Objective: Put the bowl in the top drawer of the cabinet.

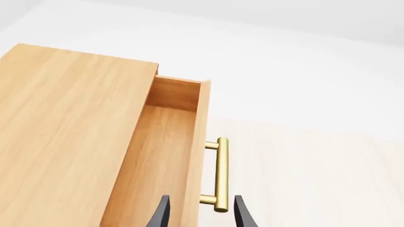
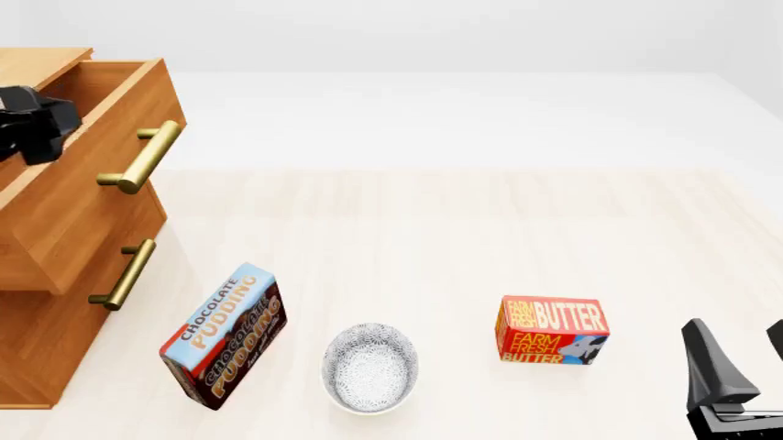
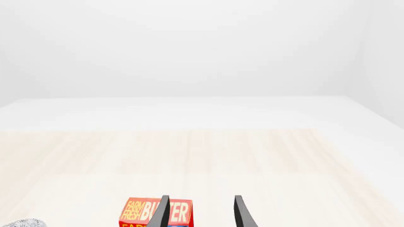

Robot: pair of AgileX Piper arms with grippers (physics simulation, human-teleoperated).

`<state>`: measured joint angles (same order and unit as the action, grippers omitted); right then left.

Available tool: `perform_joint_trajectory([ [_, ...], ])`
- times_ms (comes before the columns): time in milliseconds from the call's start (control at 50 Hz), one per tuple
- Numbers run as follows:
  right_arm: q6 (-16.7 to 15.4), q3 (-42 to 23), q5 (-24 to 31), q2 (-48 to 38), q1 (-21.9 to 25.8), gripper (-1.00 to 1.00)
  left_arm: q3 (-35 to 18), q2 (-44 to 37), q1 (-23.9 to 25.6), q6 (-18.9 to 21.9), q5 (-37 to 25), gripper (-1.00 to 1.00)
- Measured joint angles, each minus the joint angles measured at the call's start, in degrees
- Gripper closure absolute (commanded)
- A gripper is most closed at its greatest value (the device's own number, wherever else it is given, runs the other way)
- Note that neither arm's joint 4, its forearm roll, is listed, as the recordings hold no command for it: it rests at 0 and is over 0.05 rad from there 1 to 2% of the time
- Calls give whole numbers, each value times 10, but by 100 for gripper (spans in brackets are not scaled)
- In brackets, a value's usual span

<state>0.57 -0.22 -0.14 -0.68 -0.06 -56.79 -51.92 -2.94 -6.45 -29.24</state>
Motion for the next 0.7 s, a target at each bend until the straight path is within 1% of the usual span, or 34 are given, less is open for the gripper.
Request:
perform_joint_trajectory([
  [300,0,0,0,0,0,-100,24,-13,-5,-2,17,-100],
  [700,0,0,0,0,0,-100,36,-47,-7,0,43,-100],
])
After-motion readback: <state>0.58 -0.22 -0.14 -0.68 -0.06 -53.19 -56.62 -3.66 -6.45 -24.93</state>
